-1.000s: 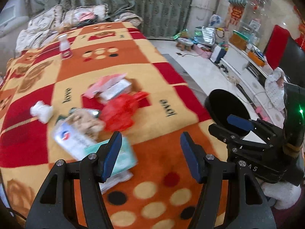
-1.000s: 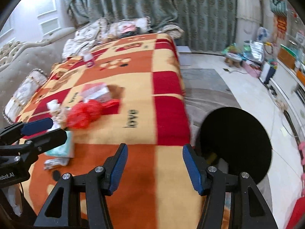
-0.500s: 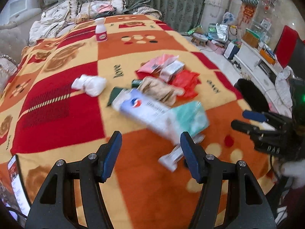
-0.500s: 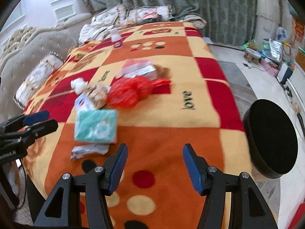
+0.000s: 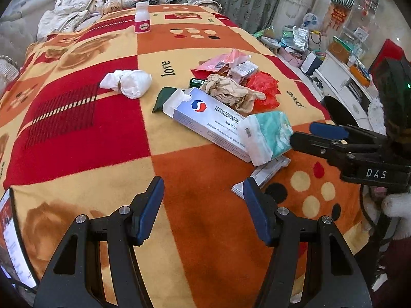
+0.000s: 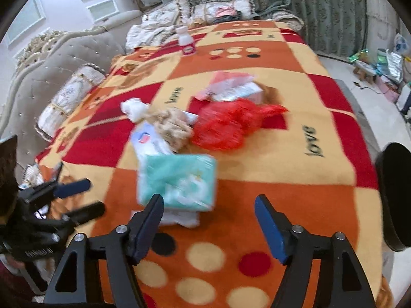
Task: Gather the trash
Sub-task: 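Grasp the teal tissue pack with right tool while left tool grasps white sachet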
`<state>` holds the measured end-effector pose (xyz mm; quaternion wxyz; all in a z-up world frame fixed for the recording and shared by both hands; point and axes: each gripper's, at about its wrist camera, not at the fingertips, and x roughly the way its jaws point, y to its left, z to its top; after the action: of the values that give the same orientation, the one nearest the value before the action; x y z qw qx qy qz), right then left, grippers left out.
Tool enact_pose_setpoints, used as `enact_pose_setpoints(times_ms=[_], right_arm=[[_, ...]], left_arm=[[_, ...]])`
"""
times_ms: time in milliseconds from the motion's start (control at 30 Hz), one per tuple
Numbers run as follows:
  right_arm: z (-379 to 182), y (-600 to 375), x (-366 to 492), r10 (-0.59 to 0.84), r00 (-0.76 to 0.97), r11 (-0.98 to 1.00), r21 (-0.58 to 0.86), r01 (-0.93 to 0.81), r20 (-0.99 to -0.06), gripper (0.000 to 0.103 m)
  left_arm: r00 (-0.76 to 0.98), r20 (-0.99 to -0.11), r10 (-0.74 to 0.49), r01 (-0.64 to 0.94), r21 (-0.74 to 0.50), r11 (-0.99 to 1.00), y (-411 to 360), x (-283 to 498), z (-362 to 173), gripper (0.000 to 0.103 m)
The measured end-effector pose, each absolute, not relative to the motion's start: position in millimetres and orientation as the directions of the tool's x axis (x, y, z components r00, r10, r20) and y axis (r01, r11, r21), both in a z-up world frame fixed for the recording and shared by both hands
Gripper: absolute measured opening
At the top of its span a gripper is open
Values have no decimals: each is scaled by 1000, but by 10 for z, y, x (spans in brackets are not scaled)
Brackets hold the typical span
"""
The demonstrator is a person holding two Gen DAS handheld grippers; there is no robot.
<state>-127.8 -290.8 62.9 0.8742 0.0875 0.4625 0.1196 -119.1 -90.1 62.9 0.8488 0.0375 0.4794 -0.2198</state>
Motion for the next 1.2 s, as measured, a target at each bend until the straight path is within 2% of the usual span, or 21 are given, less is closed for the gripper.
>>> enact_pose_setpoints(times_ms=[67,333,400,433,867,900,933,967,1000,1100,1200], right_arm=[[622,-2795,-1202,299,535,954,267,-139,-790,85],[439,-2511,-943,299,474,954,249,-167,-828,85],[404,-2549,-906,307,470,952,263,-158,-828,78],[412,-2591,-913,317,477,948,279,-151,-820,71],[695,-3207,-1378,211,553,974,224,-45,-806,70],[698,-3233,-1418,205,553,974,221,-37,-807,70],[703,-3254,-1459,196,553,976,216,-29,-810,70],[707,-3274,-1510,183,553,978,208,-19,-813,70],[708,-3289,-1534,178,553,979,205,-13,-814,70],[729,-3330,-1635,164,554,980,201,7,-816,70],[772,-3331,-1716,134,556,985,172,16,-820,70]], left_arm=[[440,-829,-344,413,-153,898,-883,-1191,620,63],[401,-822,-404,454,-205,867,-887,-1186,563,63],[393,-817,-422,469,-217,856,-925,-1180,559,63],[391,-813,-432,480,-220,849,-956,-1181,562,63],[283,-850,-444,660,-163,733,-1611,-1100,323,62],[265,-855,-446,665,-173,726,-1654,-1086,294,54],[258,-856,-448,666,-178,724,-1666,-1088,280,38],[282,-855,-435,662,-155,733,-1683,-1088,280,30],[290,-855,-429,660,-146,737,-1691,-1081,285,17],[258,-847,-465,631,-216,745,-1618,-1046,310,15],[285,-829,-480,620,-223,752,-1542,-1121,408,14]])
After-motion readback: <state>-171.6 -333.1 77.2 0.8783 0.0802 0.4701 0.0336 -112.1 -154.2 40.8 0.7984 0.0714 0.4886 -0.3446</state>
